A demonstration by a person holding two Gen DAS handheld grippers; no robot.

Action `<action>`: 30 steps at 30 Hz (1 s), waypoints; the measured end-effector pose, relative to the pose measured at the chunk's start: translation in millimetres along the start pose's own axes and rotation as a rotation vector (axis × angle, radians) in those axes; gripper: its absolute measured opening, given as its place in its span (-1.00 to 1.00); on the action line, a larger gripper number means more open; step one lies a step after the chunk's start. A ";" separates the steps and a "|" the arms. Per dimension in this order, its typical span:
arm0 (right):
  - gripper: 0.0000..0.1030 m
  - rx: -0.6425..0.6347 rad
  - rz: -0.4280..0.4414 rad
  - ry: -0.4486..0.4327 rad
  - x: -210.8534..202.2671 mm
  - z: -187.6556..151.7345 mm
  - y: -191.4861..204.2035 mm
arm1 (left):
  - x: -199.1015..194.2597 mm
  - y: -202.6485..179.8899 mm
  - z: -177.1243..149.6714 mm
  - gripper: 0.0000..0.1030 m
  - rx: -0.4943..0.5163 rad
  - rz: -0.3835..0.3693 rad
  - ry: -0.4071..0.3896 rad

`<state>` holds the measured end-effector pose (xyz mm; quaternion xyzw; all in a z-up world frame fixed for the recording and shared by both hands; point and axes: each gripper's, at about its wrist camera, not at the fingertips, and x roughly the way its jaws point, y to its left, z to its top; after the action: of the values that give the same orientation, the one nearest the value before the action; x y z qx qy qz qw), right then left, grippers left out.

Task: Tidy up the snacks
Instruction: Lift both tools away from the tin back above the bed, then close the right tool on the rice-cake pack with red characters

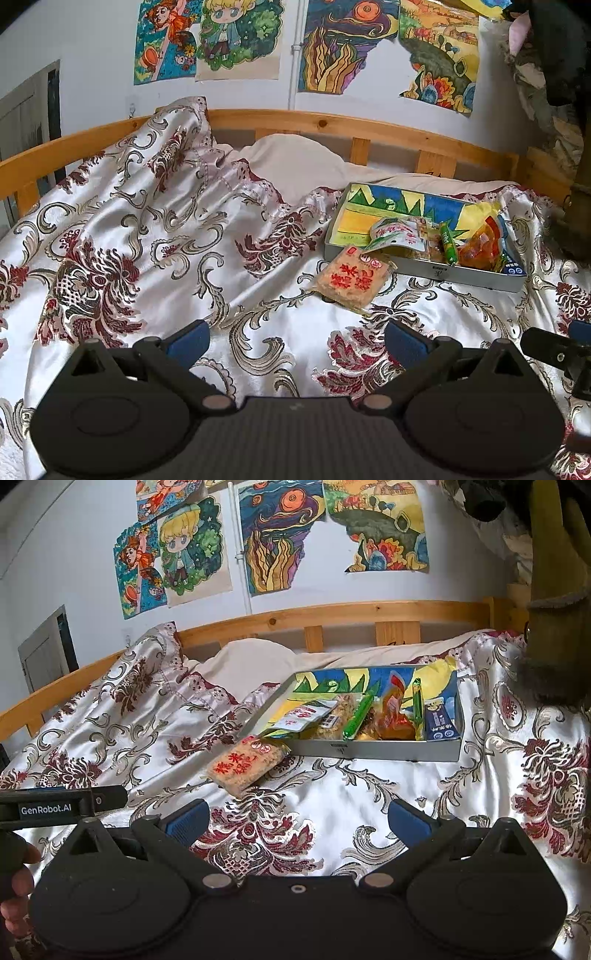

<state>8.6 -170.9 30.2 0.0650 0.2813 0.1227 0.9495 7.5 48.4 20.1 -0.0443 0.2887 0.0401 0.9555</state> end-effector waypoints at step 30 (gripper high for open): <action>0.99 0.041 0.008 0.084 64.6 13.8 12.5 | 78.0 38.6 12.7 0.99 -0.115 0.081 0.008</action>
<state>66.2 -142.2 10.7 0.0802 0.3233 0.1234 0.9348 75.2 92.1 -15.1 -0.0875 0.2912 0.0950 0.9479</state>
